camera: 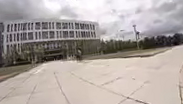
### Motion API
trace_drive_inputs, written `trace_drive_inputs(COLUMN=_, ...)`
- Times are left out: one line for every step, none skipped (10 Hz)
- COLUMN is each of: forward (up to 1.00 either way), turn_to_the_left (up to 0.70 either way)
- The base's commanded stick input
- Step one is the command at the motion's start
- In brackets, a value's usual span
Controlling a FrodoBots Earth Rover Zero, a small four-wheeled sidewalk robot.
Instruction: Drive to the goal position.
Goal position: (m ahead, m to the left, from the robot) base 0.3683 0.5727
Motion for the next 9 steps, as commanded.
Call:
trace_drive_inputs(forward=0.7, turn_to_the_left=0.0)
trace_drive_inputs(forward=0.7, turn_to_the_left=0.0)
trace_drive_inputs(forward=0.7, turn_to_the_left=0.0)
trace_drive_inputs(forward=0.7, turn_to_the_left=0.0)
trace_drive_inputs(forward=0.7, turn_to_the_left=0.0)
trace_drive_inputs(forward=0.7, turn_to_the_left=0.0)
trace_drive_inputs(forward=0.7, turn_to_the_left=0.0)
trace_drive_inputs(forward=0.7, turn_to_the_left=0.0)
trace_drive_inputs(forward=0.7, turn_to_the_left=0.0)
